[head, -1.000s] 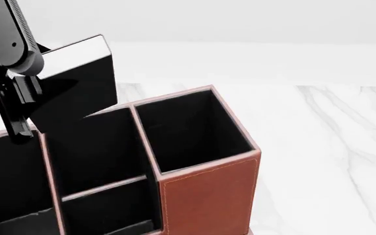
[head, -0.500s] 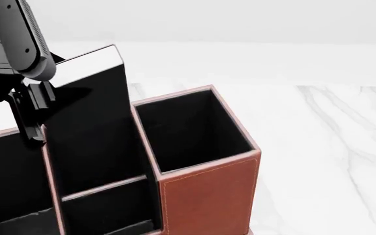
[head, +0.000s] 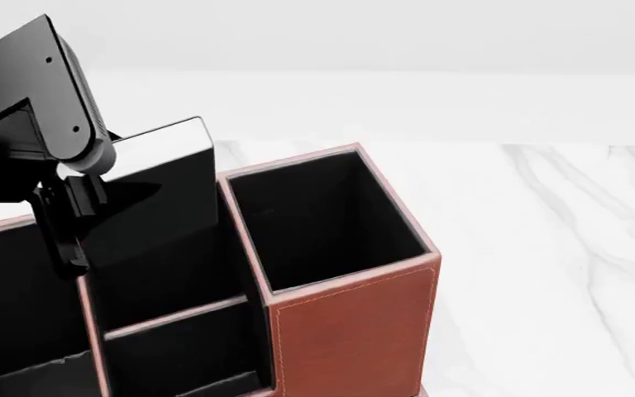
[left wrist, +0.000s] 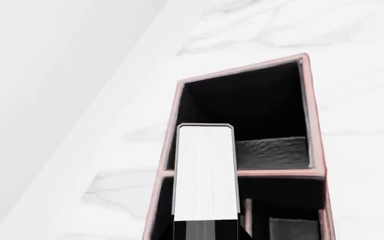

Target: Pick up the book and place it in the front compartment of the caddy.

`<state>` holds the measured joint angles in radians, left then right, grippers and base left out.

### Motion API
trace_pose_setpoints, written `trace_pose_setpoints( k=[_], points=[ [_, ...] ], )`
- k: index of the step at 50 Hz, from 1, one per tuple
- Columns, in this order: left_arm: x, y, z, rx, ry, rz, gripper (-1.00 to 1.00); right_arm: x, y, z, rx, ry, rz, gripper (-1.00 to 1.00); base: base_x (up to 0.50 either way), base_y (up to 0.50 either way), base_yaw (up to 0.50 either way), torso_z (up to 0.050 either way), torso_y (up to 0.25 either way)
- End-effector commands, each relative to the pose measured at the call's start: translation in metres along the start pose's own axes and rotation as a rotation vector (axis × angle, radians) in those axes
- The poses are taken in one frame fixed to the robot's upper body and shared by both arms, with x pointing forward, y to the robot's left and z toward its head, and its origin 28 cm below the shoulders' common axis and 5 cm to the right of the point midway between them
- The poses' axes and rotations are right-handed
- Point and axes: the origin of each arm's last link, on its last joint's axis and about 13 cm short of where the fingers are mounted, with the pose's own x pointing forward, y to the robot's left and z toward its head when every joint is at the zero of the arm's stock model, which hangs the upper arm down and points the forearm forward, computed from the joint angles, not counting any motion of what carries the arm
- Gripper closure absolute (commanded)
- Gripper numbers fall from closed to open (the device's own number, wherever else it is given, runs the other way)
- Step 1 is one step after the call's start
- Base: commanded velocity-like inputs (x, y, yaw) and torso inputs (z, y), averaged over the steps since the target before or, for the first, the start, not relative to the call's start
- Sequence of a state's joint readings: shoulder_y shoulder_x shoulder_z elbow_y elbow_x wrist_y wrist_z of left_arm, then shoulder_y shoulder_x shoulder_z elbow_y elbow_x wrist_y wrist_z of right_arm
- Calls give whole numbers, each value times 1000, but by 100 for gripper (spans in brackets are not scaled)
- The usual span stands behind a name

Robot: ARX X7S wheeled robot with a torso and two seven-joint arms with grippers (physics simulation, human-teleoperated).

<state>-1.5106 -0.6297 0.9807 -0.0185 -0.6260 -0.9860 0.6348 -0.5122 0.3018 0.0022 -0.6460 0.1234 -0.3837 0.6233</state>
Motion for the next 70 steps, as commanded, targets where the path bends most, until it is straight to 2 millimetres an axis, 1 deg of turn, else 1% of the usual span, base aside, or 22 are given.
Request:
trace_pose_setpoints(
  k=[1,7,19,43,64,70],
  points=[
    [7,-1,7,27,-55,-5,100,-1,-3,2,-22,-24,9,-100,0,0,0,0,0],
    [9,-1,5,24,-47,-5,100,-1,-3,3,-22,-25,10,-100,0,0,0,0,2],
    [6,-6,3,30,-44,-27,100,-1,-3,3,-19,-26,10,-100,0,0,0,2,2],
    [18,-9,-7,30,-41,-34,100,-1,-3,4,-18,-27,10,-100,0,0,0,0,1],
    [29,-6,-16,25,-33,-18,100,-2,-3,4,-23,-25,13,-100,0,0,0,0,1],
    [33,-7,-22,23,-16,-19,100,-1,-3,4,-25,-21,15,-100,0,0,0,0,2]
  ],
)
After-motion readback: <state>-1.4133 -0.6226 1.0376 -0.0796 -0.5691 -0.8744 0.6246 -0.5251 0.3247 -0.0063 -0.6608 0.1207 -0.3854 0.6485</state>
